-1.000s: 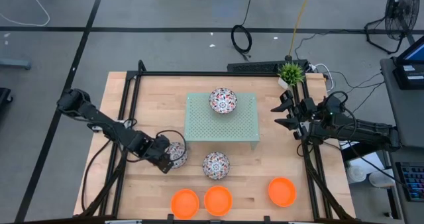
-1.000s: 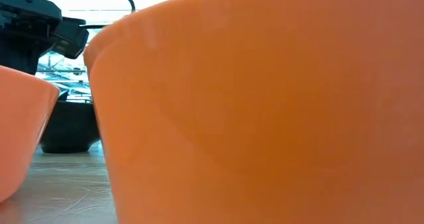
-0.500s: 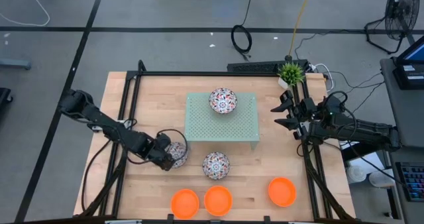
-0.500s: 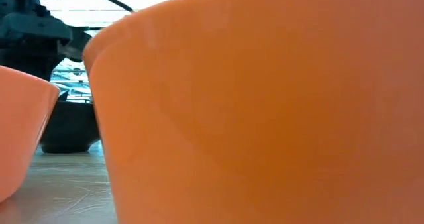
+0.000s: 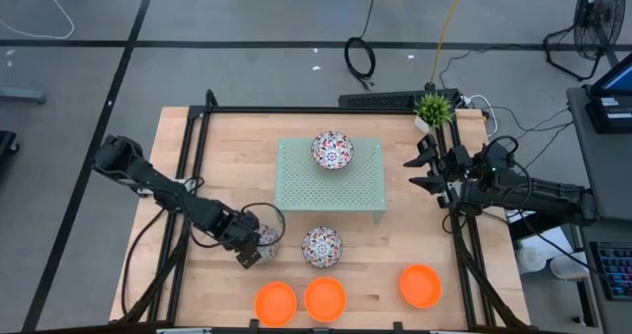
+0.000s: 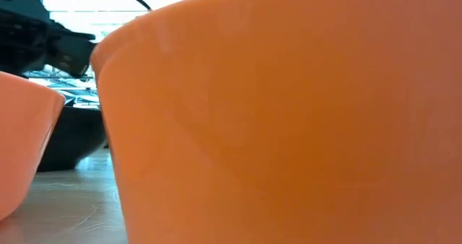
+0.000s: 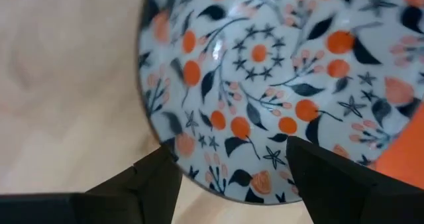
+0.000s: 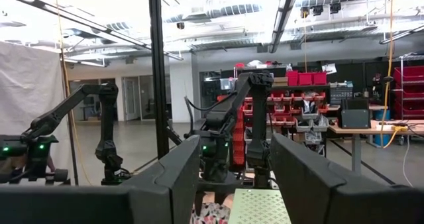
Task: Pick & Place Mini bowls
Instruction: Stack the left white patterned bowl on top of the white patterned bowl on the shelf
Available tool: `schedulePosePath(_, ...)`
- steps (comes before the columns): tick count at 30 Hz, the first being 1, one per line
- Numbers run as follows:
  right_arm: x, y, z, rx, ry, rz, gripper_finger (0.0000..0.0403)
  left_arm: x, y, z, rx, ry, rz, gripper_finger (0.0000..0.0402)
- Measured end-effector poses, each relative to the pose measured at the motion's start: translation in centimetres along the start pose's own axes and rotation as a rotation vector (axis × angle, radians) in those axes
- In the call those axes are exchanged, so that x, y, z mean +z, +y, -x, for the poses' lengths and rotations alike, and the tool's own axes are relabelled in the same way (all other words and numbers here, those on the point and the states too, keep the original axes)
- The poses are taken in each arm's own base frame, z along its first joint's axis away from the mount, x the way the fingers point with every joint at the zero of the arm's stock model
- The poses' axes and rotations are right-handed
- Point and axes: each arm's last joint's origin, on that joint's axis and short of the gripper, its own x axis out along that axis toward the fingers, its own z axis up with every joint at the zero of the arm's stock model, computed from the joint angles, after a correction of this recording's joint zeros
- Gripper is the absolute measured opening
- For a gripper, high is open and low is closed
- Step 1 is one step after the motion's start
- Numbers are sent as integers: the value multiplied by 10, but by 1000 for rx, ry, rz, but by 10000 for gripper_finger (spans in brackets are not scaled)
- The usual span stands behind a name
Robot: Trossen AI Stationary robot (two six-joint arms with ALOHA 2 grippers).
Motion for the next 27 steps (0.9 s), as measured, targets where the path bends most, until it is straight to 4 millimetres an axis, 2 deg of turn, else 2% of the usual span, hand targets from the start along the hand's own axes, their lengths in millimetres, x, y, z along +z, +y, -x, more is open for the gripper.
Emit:
schedulePosePath(8, 0, 0, 0, 0, 0, 0, 171, -7, 10, 0, 114, 58, 85, 269)
schedulePosePath(27, 0, 0, 0, 0, -1, 1, 171, 5, 12, 4, 146, -69, 8, 269)
